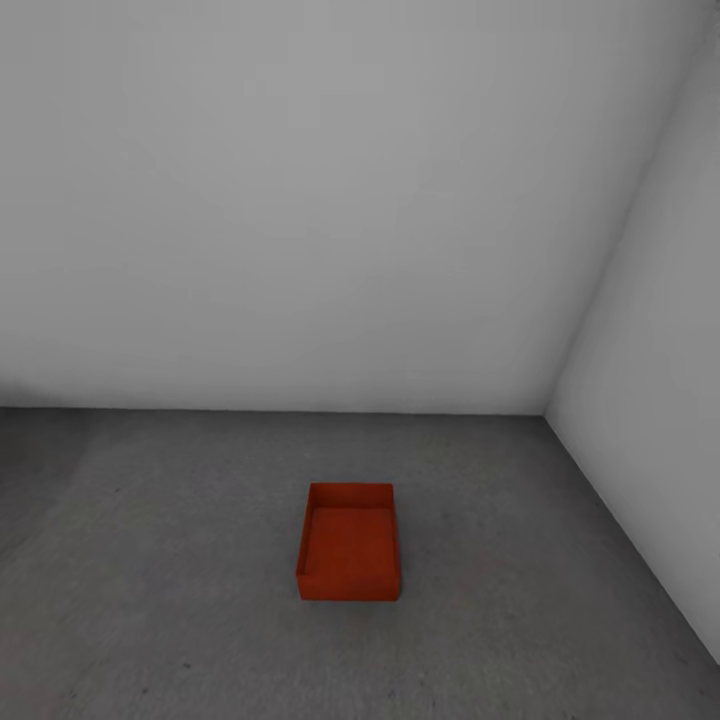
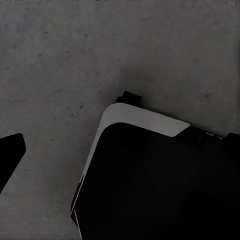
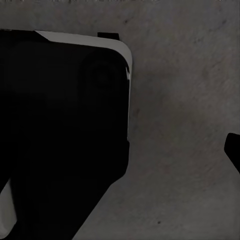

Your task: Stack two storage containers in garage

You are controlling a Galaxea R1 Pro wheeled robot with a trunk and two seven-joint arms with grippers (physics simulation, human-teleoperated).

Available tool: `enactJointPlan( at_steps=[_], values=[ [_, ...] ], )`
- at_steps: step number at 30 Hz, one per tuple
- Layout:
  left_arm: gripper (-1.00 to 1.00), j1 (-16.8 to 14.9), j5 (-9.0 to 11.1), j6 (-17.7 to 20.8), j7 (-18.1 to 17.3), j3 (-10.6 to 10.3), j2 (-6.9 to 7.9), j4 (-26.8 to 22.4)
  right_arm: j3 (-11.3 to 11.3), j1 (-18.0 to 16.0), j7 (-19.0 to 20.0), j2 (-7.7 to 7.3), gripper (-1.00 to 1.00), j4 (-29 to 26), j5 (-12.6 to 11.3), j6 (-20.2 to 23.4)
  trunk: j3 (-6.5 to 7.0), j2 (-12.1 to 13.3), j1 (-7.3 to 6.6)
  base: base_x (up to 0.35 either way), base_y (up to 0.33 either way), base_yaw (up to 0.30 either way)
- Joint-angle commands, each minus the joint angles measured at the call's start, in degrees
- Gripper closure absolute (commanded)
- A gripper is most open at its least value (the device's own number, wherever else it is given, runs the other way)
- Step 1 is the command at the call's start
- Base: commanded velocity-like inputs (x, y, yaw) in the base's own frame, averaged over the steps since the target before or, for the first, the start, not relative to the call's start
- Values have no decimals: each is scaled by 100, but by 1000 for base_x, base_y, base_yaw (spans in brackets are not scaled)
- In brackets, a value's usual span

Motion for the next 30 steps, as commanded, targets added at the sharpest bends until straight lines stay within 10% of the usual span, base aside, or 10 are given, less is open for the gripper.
enactJointPlan(
  at_steps=[1, 30],
  values=[
    [-100, 28, 71, -20, 17, -50, -5, 2, 49, -6, -9, 1, -100, 20, -59, -35, 1, -6, 1, 0, 0, -63],
    [-100, 218, 76, -30, -186, -52, 0, -7, 57, 146, -9, 13, -100, 18, -32, -42, 257, -6, 1, 0, 0, -43]
  ],
)
